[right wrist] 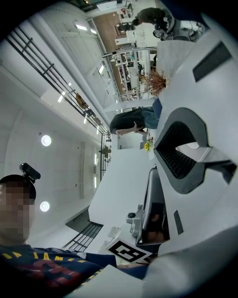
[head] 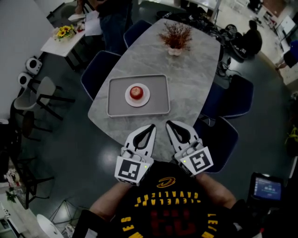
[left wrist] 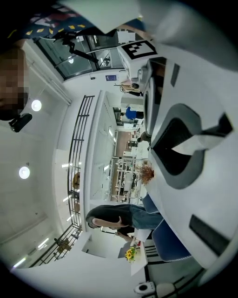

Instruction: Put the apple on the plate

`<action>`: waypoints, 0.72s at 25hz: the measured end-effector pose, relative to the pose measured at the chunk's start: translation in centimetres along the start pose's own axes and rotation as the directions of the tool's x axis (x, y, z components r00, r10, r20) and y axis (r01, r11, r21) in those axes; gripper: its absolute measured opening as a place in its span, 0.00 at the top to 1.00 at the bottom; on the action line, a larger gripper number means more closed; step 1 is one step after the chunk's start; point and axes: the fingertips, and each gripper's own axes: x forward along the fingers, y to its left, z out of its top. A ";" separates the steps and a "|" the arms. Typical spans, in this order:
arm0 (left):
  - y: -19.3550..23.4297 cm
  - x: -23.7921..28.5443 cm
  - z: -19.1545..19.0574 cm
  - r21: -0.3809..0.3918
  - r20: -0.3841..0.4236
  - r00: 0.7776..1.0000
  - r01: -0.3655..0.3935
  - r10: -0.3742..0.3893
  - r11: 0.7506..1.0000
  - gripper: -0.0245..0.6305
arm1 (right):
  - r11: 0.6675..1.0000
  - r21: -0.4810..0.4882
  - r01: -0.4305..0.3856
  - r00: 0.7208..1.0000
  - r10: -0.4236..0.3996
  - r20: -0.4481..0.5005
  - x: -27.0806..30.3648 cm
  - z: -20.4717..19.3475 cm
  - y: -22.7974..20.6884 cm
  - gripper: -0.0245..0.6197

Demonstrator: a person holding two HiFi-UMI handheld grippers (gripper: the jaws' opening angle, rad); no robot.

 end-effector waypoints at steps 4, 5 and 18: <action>-0.2 0.2 1.0 0.014 0.038 0.999 0.005 -0.005 1.000 0.96 | 1.000 -0.026 0.005 1.000 -0.004 0.028 0.0 1.0 -0.2 0.95; -0.3 0.3 1.2 0.023 0.039 0.999 0.008 -0.009 1.000 0.96 | 1.000 -0.030 0.004 0.999 -0.004 0.032 0.0 1.1 -0.2 0.95; -0.9 1.0 1.4 0.039 0.024 0.999 0.023 -0.024 0.999 0.96 | 0.999 -0.031 0.011 0.999 -0.010 0.039 -0.3 1.3 -0.8 0.95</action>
